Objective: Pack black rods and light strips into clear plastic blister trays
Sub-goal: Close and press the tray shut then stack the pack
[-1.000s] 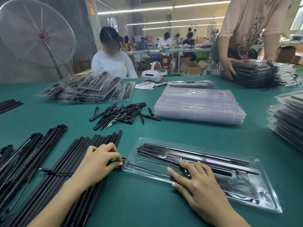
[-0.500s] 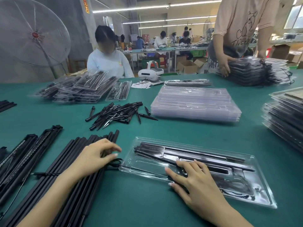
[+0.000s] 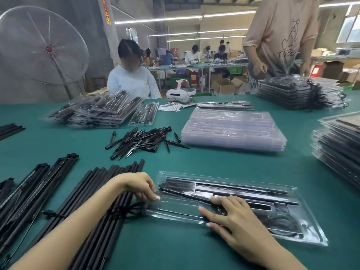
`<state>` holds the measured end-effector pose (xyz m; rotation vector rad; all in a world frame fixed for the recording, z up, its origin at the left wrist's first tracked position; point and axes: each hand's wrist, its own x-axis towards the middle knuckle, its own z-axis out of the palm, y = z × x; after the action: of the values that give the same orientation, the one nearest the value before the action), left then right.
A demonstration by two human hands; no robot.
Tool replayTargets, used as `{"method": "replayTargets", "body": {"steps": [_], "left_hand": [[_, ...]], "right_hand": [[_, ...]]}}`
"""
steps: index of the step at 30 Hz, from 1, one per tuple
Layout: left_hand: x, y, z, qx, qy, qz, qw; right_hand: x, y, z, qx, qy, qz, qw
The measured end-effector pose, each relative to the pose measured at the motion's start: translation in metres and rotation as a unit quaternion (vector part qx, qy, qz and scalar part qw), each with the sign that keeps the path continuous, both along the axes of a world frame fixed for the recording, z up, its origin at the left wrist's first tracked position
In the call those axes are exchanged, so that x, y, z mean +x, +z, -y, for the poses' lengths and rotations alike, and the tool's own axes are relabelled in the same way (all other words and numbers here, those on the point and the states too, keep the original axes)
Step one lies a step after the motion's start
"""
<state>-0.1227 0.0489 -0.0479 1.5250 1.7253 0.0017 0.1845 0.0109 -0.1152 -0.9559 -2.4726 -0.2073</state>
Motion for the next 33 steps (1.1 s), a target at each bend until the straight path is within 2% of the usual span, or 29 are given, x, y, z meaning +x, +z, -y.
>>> {"method": "replayTargets", "body": {"steps": [1,3,5,7,14,21,28,33], "left_hand": [[0.001,0.002,0.005,-0.018,-0.008,0.018,1.000],[0.000,0.003,0.015,-0.029,-0.003,0.107,0.994],[-0.002,0.004,0.026,-0.028,0.049,0.218,0.974],[-0.001,0.004,0.035,-0.034,0.083,0.264,0.960],[0.013,-0.009,0.052,-0.007,0.149,0.314,0.938],[0.027,-0.013,0.062,0.023,0.180,0.361,0.915],[0.037,-0.027,0.071,0.041,0.228,0.335,0.913],[0.040,-0.026,0.069,0.033,0.244,0.348,0.905]], "right_hand": [[0.004,0.000,-0.002,0.005,0.020,0.001,1.000],[0.011,0.001,-0.006,0.017,0.046,-0.005,0.999],[0.015,0.006,-0.010,0.022,0.052,-0.011,0.998],[0.016,0.010,-0.012,0.016,0.059,-0.012,0.998],[0.022,0.011,-0.013,-0.011,0.066,0.003,0.998],[0.032,0.014,-0.013,-0.041,0.057,-0.022,0.997],[0.033,0.016,-0.010,-0.057,0.063,-0.002,0.996],[0.033,0.019,-0.004,-0.091,0.058,-0.042,0.993]]}}
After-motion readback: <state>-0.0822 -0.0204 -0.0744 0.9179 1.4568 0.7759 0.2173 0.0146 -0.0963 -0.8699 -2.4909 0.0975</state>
